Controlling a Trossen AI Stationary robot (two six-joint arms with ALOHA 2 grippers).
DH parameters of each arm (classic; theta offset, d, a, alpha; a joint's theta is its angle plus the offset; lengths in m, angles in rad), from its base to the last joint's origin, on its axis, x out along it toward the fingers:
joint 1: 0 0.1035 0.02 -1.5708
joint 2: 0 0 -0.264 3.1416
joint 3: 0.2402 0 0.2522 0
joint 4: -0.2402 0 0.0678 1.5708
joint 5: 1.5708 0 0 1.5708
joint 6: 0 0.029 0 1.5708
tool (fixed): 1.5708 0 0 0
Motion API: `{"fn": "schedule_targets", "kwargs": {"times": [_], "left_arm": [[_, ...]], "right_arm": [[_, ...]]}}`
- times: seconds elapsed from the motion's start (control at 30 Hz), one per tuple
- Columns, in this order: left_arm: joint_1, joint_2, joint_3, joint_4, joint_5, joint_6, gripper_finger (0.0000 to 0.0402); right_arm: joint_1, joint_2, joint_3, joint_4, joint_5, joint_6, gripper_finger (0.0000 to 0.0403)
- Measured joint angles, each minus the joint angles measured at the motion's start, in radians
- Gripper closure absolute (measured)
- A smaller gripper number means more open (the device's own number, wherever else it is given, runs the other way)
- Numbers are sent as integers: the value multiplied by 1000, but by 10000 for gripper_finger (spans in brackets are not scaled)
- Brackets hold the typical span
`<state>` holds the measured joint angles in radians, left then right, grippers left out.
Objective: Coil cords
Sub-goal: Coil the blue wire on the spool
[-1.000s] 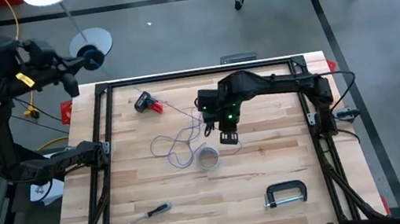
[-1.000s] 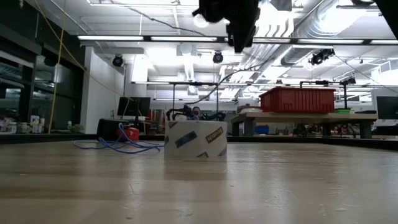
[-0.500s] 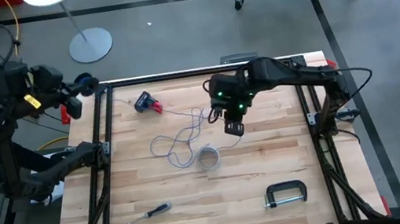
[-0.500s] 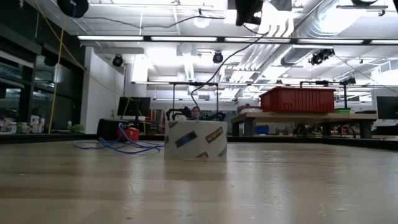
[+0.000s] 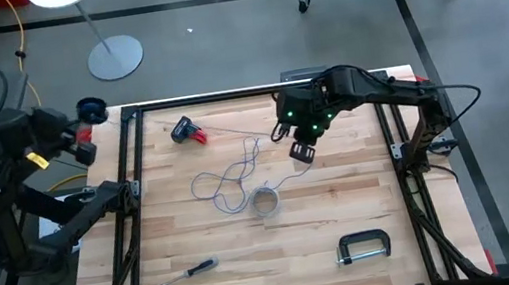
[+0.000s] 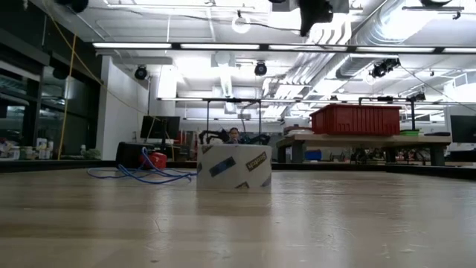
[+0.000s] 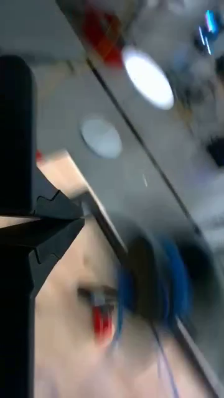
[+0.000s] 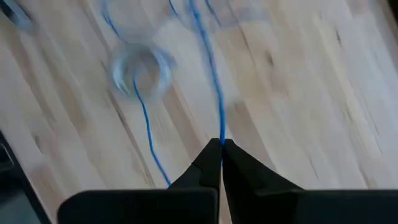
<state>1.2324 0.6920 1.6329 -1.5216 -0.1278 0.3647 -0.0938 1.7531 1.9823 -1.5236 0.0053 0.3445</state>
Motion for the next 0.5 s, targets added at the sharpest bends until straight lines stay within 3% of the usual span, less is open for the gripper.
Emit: {"fn": "schedule_targets", "kwargs": {"times": [0.17,0.5], "left_arm": [[-1,-9,1,27,0,-14,401],[-1,-5,-2,76,361,-193,401]], "right_arm": [[-4,0,-2,31,3,-5,403],[-13,0,-1,95,-82,-7,403]]}}
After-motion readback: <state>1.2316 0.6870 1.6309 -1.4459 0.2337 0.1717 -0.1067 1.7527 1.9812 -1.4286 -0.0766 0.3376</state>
